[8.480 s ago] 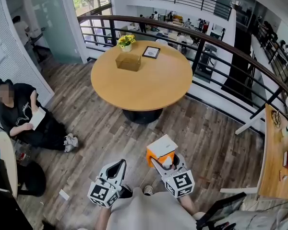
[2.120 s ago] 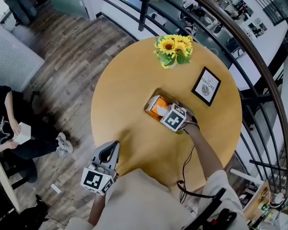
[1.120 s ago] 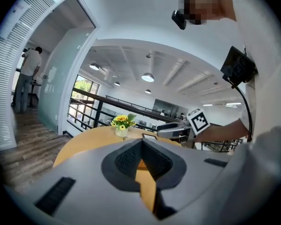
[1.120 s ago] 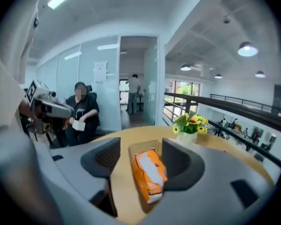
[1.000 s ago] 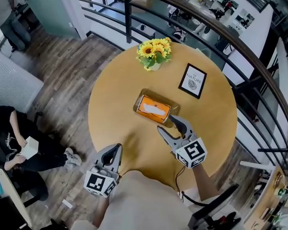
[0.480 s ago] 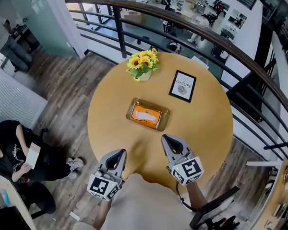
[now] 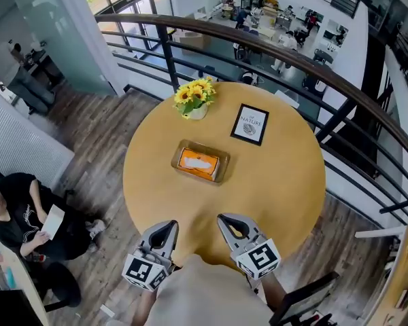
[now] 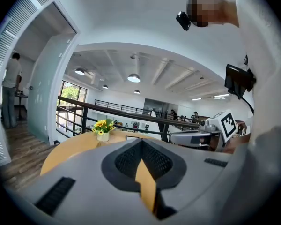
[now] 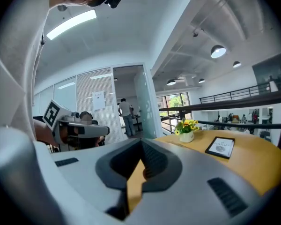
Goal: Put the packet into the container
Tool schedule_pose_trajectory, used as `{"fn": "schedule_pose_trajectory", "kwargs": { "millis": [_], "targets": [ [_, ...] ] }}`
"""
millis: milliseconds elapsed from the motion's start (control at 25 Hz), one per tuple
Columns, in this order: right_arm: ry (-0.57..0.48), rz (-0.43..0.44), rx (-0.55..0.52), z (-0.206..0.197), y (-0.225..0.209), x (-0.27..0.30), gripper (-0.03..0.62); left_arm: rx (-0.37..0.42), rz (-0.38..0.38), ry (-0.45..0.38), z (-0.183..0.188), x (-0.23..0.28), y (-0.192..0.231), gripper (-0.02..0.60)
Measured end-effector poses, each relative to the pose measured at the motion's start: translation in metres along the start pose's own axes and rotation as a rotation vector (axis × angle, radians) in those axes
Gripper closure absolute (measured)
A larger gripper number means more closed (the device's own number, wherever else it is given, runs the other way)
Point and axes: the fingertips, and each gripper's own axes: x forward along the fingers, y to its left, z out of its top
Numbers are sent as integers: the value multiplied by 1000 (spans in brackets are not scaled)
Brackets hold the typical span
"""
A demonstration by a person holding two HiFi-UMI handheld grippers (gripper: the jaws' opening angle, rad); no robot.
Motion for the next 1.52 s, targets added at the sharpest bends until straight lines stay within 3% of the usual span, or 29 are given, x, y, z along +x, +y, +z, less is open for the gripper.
{"fn": "schedule_pose_trajectory", "kwargs": {
  "millis": [240, 520, 680, 920, 1200, 1520],
  "targets": [
    [-56, -1, 11, 14, 18, -25, 589, 19, -12, 2, -3, -14, -25, 577],
    [-170, -29, 16, 32, 37, -51, 589, 71, -72, -68, 12, -22, -34, 577],
    [-158, -55, -36, 25, 66, -54, 589, 101, -94, -104, 7, -55, -35, 577],
    [-134, -108, -73, 24, 142, -71, 589, 87, -103, -90, -12, -135, -46, 577],
    [-129, -180, -94, 9, 214, -95, 589, 76, -177, -109, -31, -199, -62, 577],
    [-111, -205, -105, 0, 251, -119, 589, 77, -200, -129, -32, -237, -84, 577]
  ]
}}
